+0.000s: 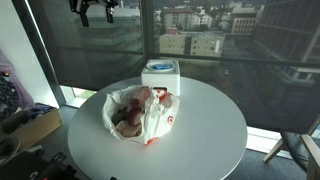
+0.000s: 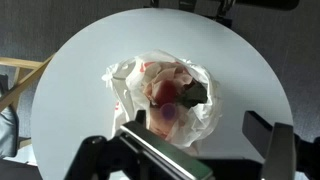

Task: Remove the items from the plastic bag and put them on the table

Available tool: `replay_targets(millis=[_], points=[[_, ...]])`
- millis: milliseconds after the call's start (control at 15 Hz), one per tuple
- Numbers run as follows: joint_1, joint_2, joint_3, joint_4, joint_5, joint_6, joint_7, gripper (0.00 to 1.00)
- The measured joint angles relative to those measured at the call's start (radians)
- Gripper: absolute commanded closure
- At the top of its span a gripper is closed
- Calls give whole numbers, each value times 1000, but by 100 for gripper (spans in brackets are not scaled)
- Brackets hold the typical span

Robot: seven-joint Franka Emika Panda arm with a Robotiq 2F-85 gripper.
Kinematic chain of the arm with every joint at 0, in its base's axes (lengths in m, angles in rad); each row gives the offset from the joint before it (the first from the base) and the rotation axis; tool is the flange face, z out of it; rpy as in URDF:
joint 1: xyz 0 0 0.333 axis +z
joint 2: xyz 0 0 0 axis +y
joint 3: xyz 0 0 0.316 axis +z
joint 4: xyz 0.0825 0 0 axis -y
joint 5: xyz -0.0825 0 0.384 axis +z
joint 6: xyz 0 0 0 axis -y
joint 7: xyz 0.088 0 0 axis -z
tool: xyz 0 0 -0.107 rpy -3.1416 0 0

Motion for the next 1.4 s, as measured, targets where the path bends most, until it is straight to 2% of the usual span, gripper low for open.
replay_targets(millis=[867,1133,1400], points=[[0,-2,-2,-5,0,3,29,0],[0,20,-11,-123,31,83,146,0],[3,58,-6,-307,58,297,266,0]])
